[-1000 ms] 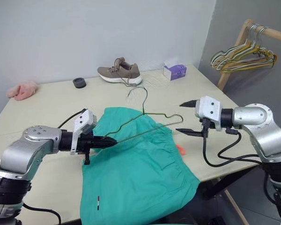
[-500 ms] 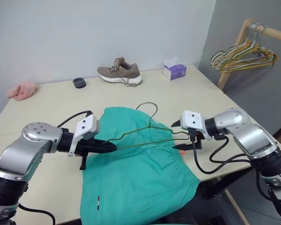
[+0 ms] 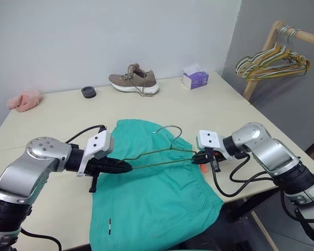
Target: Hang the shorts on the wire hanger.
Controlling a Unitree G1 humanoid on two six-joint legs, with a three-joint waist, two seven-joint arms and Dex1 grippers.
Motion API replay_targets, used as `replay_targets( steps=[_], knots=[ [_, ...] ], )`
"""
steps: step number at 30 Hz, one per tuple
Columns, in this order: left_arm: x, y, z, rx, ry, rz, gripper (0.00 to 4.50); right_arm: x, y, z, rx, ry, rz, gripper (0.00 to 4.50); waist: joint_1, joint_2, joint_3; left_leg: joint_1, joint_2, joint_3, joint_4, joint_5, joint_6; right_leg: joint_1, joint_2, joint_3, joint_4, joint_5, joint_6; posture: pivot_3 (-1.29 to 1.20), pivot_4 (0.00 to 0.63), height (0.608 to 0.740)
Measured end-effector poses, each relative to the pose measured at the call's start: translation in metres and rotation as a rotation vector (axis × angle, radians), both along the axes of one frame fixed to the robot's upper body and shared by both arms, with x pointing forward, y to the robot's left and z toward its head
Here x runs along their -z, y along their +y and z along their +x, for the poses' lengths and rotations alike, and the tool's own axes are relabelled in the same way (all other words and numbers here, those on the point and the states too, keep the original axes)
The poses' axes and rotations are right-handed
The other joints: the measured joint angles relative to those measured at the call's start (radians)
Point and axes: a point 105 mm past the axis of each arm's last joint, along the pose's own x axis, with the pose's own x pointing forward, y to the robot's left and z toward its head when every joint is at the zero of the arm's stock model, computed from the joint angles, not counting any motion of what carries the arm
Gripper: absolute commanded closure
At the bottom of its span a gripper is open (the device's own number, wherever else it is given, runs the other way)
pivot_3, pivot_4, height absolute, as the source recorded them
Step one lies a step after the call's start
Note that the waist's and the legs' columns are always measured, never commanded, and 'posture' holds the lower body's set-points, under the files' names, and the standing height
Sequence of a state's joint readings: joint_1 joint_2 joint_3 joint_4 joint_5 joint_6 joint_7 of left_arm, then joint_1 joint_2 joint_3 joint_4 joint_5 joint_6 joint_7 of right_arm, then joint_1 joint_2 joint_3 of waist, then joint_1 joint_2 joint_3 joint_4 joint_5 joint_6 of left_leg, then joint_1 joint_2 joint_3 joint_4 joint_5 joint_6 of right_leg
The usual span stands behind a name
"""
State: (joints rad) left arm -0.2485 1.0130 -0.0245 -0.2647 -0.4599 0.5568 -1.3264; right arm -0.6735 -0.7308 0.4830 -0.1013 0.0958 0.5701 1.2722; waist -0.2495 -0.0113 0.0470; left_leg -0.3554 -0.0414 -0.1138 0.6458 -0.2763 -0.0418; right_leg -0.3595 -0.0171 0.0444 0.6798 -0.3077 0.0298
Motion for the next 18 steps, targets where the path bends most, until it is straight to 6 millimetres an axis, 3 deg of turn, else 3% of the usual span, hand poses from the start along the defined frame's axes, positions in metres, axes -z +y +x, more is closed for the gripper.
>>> replay_targets(
  steps=[1, 4, 12, 18],
  knots=[
    [0.001, 0.0, -0.001, 0.004, 0.005, 0.002, 4.5, 0.0, 0.0, -0.001, 0.0, 0.005, -0.003, 4.48, 0.0, 0.0, 0.0, 0.0, 0.0, 0.0, 0.0, 0.0, 0.0, 0.0, 0.0, 0.0, 0.0, 0.0, 0.0, -0.27, 0.0, 0.74],
    [0.002, -0.002, 0.001, -0.007, -0.002, -0.002, 3.79, -0.001, -0.002, -0.002, 0.006, 0.014, -0.01, 4.5, 0.0, 0.0, 0.0, 0.0, 0.0, 0.0, 0.0, 0.0, 0.0, 0.0, 0.0, 0.0, 0.0, 0.0, 0.0, -0.27, 0.0, 0.74],
    [0.005, -0.001, 0.016, -0.11, -0.052, -0.071, 1.46, 0.002, -0.01, -0.01, 0.021, 0.03, -0.018, 4.5, 0.0, 0.0, 0.0, -0.001, 0.0, 0.0, 0.0, 0.0, 0.0, 0.0, 0.0, 0.0, 0.0, 0.0, 0.0, -0.27, 0.0, 0.74],
    [0.005, 0.014, 0.021, -0.212, -0.067, -0.113, 1.46, 0.007, -0.024, -0.018, 0.1, 0.098, 0.005, 4.5, 0.0, 0.0, 0.0, -0.001, 0.0, -0.001, 0.0, 0.0, 0.0, -0.001, 0.0, -0.001, 0.0, 0.0, 0.0, -0.28, 0.0, 0.74]
  ],
)
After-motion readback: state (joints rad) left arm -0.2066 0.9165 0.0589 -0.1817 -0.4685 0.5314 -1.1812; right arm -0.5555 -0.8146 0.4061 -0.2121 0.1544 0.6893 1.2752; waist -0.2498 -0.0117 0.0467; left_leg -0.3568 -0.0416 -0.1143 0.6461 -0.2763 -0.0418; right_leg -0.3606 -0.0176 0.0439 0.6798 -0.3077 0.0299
